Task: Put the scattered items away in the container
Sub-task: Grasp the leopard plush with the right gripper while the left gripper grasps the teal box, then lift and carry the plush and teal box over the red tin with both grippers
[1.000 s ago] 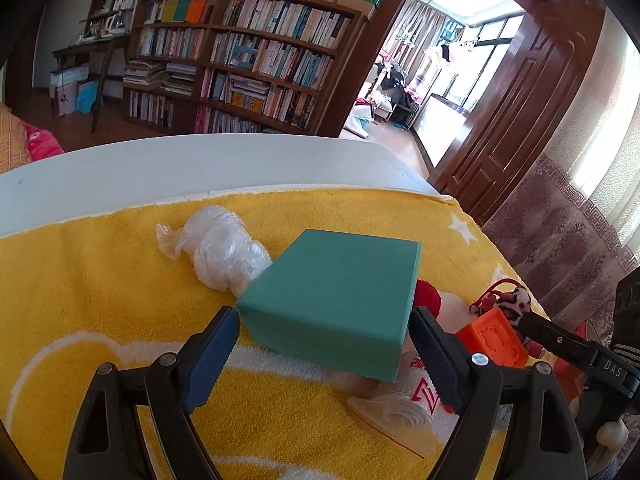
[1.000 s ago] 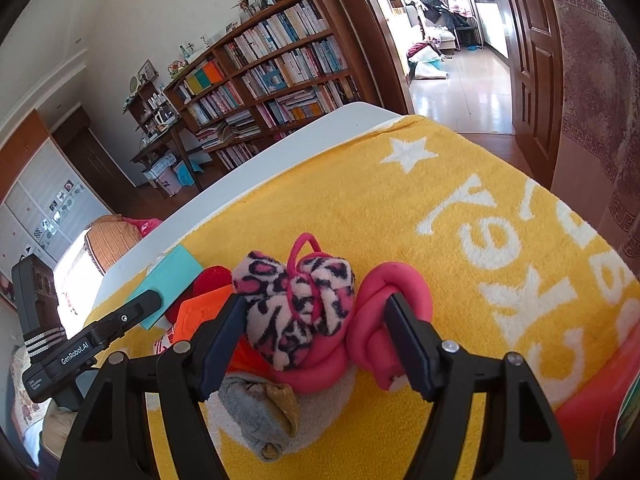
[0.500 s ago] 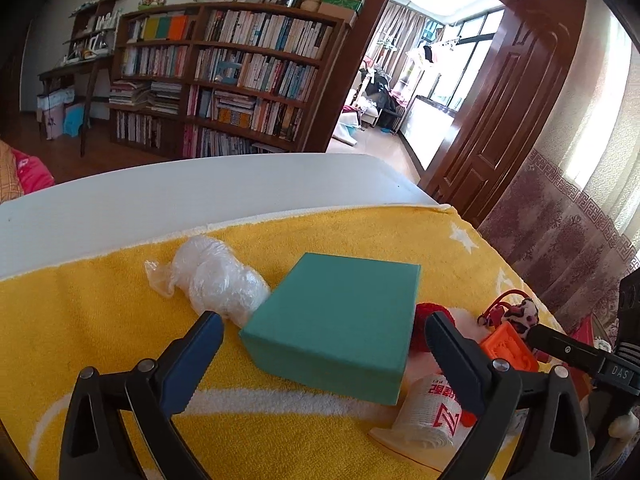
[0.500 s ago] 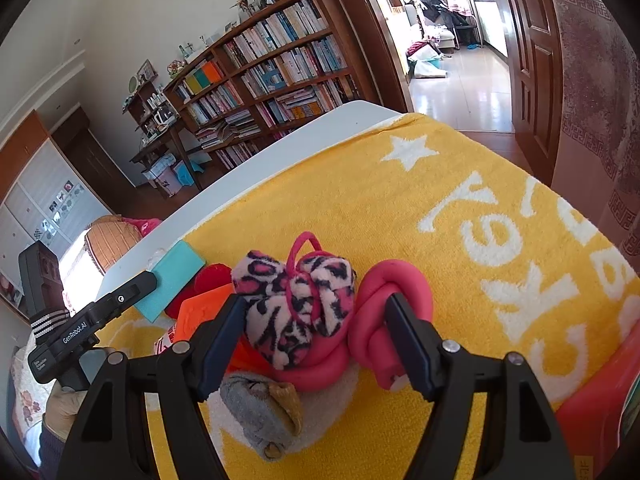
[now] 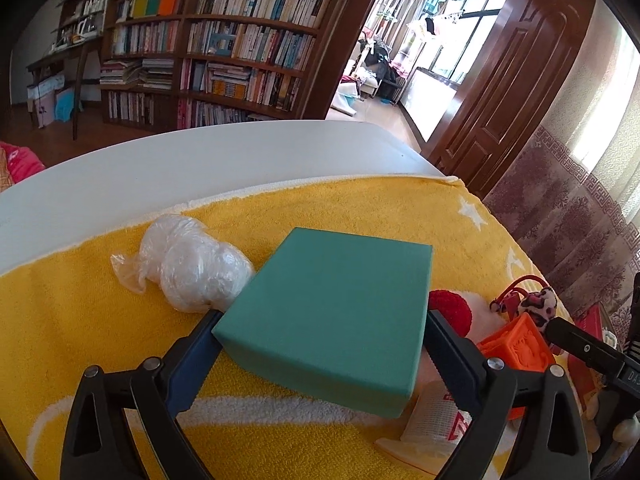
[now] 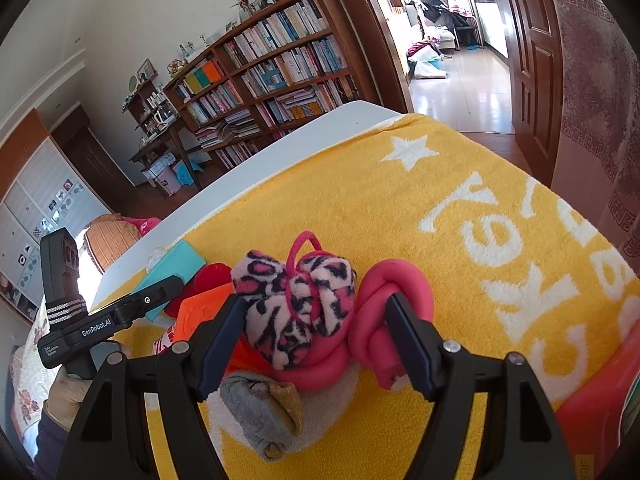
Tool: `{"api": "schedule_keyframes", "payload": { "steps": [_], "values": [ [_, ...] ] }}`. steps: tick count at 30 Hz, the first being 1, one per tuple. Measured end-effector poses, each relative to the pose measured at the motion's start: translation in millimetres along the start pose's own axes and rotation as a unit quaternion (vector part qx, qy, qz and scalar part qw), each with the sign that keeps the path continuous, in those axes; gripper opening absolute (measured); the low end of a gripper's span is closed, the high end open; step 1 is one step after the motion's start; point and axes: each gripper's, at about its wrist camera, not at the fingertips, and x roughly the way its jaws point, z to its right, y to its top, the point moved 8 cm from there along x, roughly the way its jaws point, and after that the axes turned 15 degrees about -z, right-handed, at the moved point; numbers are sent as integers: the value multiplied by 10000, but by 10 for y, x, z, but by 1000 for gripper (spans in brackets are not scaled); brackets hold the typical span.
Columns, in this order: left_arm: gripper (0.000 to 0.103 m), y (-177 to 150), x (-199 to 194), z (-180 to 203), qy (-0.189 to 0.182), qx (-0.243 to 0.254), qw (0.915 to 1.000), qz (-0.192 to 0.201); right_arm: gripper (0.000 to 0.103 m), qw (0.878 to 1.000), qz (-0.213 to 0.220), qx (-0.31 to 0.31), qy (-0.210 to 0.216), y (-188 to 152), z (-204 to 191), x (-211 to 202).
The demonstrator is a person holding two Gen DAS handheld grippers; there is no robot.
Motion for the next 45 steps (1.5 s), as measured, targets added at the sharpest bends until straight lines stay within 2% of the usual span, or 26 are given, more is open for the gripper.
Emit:
{"api": "schedule_keyframes", "payload": {
  "steps": [2, 4, 5, 10, 21, 30, 36, 41, 45],
  "values": [
    [94, -20, -30, -22, -47, -173, 9998, 56, 72, 10000, 41, 7, 3, -3, -3, -17],
    [93, -56, -70, -20, -56, -279, 9995, 111, 56, 9999, 121, -36, 17, 2, -24, -60],
    [91, -77, -100, -13, -67, -303, 9994, 150, 53, 9998, 150, -77, 65, 5, -46, -83],
    [90, -189, -346, 32, -185, -532, 9973, 464, 50, 9997, 190, -161, 26, -23, -94, -108],
    [88, -498, -1048, 300, -259, -624, 9932, 949, 48, 9984, 465, -35, 328, 6, -97, -344],
    [87, -733, -1407, 656, -262, -478, 9928, 1070, 48, 9947, 755, -12, 691, -26, -205, -699],
    [87, -877, -1595, 909, -220, -329, 9927, 1138, 48, 9913, 989, 7, 869, -184, -193, -1043],
    [87, -932, -1622, 1249, -313, -115, 9928, 1151, 48, 9907, 1039, 115, 867, -360, -26, -1282],
    [87, -913, -1572, 1609, -570, 61, 9921, 1117, 48, 9894, 1137, 360, 827, -464, 284, -1555]
  ]
}}
